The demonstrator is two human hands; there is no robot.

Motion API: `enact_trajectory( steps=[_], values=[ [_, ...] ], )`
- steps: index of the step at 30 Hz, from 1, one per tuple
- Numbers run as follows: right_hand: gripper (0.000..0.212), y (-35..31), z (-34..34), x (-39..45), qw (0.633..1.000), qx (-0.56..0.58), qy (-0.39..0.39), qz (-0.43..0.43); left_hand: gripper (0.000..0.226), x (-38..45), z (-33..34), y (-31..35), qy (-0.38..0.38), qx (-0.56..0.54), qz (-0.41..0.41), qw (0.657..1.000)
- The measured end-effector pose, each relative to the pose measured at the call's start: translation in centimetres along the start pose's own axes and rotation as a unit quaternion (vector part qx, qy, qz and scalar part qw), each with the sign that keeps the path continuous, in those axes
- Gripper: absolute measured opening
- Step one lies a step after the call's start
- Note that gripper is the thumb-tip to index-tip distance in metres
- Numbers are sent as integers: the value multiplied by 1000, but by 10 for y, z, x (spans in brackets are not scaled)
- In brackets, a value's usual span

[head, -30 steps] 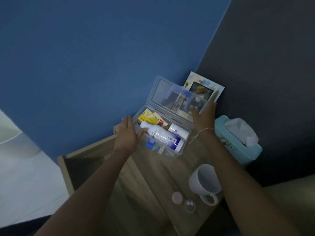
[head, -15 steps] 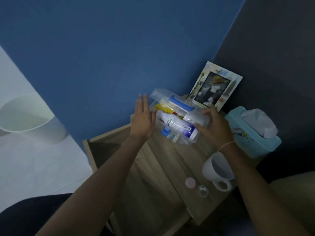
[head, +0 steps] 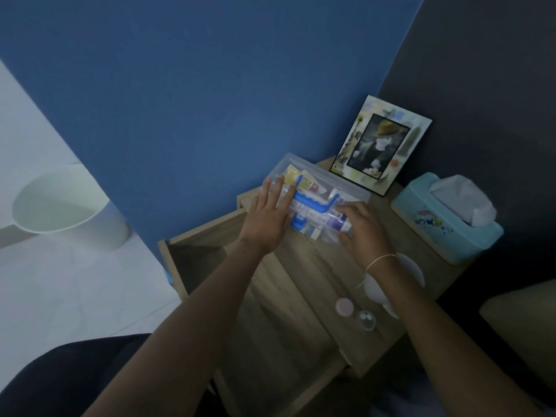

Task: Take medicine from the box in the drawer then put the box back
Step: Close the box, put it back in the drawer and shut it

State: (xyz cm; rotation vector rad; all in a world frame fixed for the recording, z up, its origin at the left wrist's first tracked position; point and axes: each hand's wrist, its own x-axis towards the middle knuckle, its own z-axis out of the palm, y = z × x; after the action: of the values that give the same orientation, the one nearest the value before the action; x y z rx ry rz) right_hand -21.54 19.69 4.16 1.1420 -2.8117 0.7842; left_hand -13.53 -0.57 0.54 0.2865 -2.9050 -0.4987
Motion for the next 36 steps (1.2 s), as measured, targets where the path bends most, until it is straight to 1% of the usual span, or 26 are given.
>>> enact_trajectory(
  steps=[4,6,7,9,10,13,15,19,21,25,29,31,36],
  values=[
    [32,1,-4,12,999,-32,14,2,68,0,0,2,-13,35,-10,999],
    [30,3,-3,18,1000,-14,20,0,73,0,0,3,-18,44,-11,999],
    [35,5,-1,20,1000,0,12,1,76,0,0,4,-21,54,-9,998],
    [53,7,4,21,999,16,-35,23,83,0,2,2,-26,83,-4,996],
    [58,7,7,21,998,6,-55,32,87,0,2,1,-28,96,-4,995],
    [59,7,15,21,996,-41,-67,37,94,1,4,-1,-25,126,-6,992],
    [60,6,15,20,996,-38,-66,40,98,2,6,-1,-24,144,-6,989],
    [62,6,13,20,995,66,-35,69,101,5,12,-3,-6,165,2,986],
    [63,6,12,19,993,83,-31,77,99,6,14,-5,4,161,7,987],
    [63,6,12,19,994,74,-30,74,86,6,11,-12,34,134,34,990],
    [63,9,17,19,995,74,-21,62,66,4,3,-20,98,122,66,985],
    [63,11,19,19,997,54,-19,57,65,4,2,-17,101,115,59,987],
    [63,13,25,16,999,0,-11,38,61,8,10,-8,115,57,11,992]
  ],
)
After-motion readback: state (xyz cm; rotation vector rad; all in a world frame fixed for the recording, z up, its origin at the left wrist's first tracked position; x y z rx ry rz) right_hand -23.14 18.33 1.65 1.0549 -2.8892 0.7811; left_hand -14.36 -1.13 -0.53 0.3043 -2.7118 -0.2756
